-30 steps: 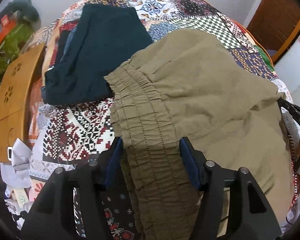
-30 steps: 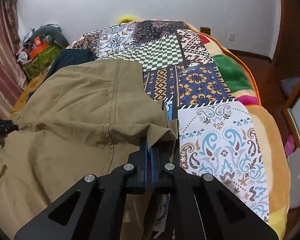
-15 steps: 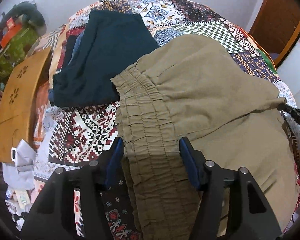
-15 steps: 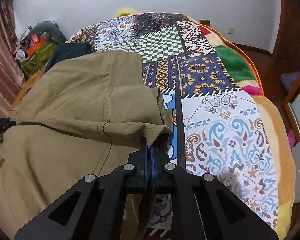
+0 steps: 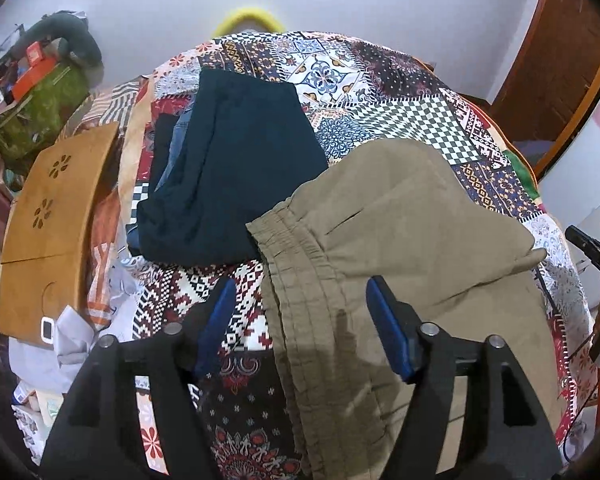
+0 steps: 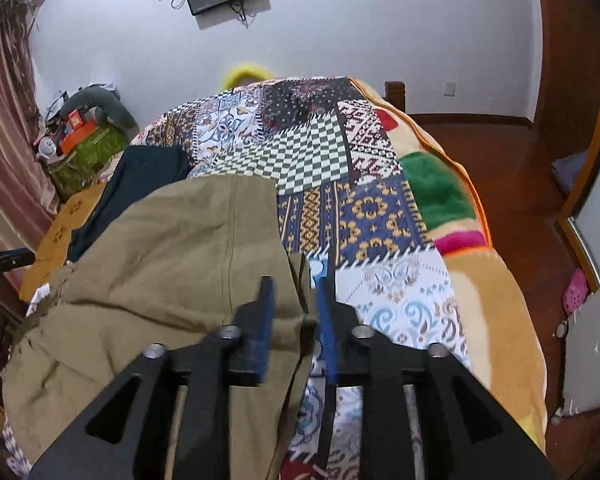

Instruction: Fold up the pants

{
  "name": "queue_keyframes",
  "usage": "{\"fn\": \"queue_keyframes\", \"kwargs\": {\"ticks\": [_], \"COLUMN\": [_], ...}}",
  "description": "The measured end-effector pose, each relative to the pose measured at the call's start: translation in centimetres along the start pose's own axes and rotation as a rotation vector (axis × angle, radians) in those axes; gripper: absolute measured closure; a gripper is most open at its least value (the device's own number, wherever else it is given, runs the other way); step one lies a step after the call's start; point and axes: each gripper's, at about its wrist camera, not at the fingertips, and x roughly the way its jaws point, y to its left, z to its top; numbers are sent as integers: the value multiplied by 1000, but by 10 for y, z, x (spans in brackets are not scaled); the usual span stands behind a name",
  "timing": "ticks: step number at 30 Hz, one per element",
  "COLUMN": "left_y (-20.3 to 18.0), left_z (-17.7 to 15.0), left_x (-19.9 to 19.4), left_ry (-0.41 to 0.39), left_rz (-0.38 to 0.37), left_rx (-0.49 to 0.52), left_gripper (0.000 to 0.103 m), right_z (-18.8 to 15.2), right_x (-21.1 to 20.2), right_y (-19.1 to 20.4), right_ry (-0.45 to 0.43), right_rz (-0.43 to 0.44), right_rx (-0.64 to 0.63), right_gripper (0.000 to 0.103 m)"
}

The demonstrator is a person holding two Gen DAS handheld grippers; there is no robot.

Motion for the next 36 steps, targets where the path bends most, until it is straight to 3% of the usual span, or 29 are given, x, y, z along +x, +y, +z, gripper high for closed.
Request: {"fn": "queue_keyframes", "kwargs": {"ticks": [3, 12, 19, 22, 24, 26, 29, 36], "left_y": [0, 2, -1, 1, 2, 2, 0, -1], "left_z": [3, 0, -6, -8, -7, -7, -7, -12], "left_x": [15, 68, 85, 87, 86, 81, 77, 73], "left_ry": [35, 157, 188, 189, 177, 143, 123, 72], "left_rz": [-6, -64, -72, -75, -45, 7, 20, 100], "left_rx": [-4, -62, -47, -56, -59, -43, -9, 11], "left_gripper": [28, 27, 23, 23, 26, 34, 43, 44], "right_z": [4, -2, -11, -15, -16, -16, -18, -19], "right_x": [13, 69, 90, 92, 91, 87, 82, 88], "right_y": [3, 7, 8, 9, 8, 8, 15, 22], "right_ry": [13, 136, 196, 190, 181, 163, 144, 146], "right_rz": [5, 34, 72, 69, 54, 50, 27, -39], "right_rx": [-6, -31, -39, -51, -58, -68, -119, -177], "right_gripper": [66, 66, 65, 71, 85, 88, 91, 93]}}
